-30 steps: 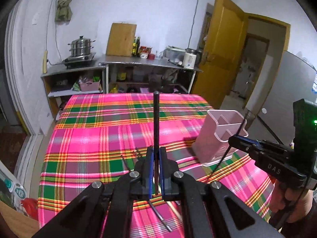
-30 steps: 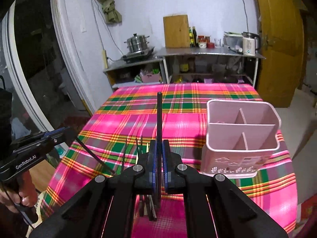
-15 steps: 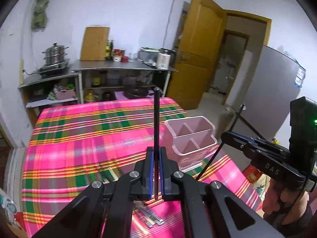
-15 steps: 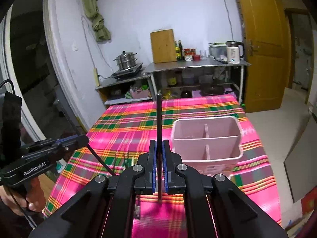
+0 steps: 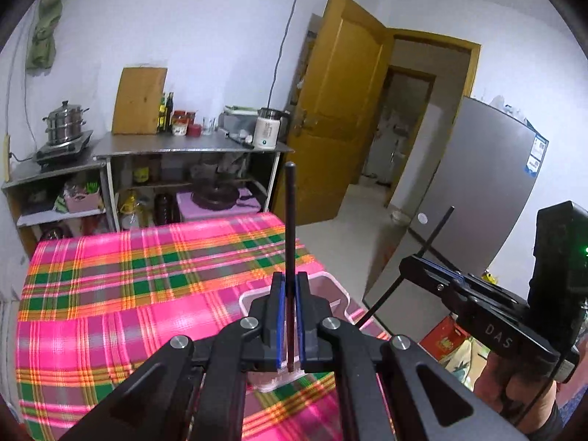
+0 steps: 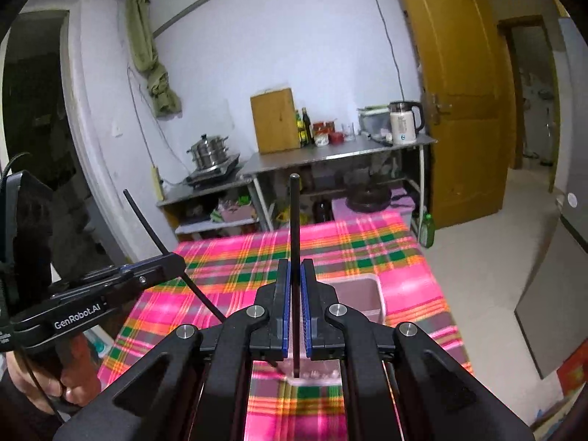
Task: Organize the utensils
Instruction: 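Carry both chopsticks upright over the pink holder and lower them in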
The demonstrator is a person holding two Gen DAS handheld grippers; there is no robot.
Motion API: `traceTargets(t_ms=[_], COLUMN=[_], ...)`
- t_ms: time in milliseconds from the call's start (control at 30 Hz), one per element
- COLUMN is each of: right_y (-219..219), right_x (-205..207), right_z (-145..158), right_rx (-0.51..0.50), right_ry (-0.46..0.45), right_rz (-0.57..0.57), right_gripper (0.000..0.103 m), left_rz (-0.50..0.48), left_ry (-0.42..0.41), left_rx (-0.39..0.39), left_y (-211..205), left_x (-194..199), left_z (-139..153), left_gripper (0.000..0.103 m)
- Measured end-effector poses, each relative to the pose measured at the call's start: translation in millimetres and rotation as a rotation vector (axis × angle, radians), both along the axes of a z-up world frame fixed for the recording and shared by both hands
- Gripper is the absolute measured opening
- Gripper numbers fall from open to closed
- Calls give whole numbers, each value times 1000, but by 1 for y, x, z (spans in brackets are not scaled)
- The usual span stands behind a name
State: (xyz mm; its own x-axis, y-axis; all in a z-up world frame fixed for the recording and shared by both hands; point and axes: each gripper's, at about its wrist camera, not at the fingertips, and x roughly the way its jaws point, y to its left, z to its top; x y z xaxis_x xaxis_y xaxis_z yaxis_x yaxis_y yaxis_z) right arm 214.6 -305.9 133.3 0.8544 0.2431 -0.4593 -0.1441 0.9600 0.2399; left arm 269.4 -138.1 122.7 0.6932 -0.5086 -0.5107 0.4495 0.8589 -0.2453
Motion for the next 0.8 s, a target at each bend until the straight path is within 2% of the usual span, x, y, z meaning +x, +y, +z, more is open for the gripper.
traceTargets(t_ms=[100,233,600,800], right_y=[-6,-12,-5,-1], right_x=[11,27,64,71], right_z=[5,3,-63,-88], right_rx=[10,25,31,27], right_ry=[-15,-12,139,202], right_rz=[-7,-14,-10,1], right_gripper=[5,5,6,6], left_rz=[2,14,15,16], left_ry=[-8,0,106,137], left_rx=[-6,3,36,51], left_y=[-5,-10,-8,-7], left_x=[11,22,47,51], left_z=[3,-6,-65,-85], left_gripper=[5,5,5,6])
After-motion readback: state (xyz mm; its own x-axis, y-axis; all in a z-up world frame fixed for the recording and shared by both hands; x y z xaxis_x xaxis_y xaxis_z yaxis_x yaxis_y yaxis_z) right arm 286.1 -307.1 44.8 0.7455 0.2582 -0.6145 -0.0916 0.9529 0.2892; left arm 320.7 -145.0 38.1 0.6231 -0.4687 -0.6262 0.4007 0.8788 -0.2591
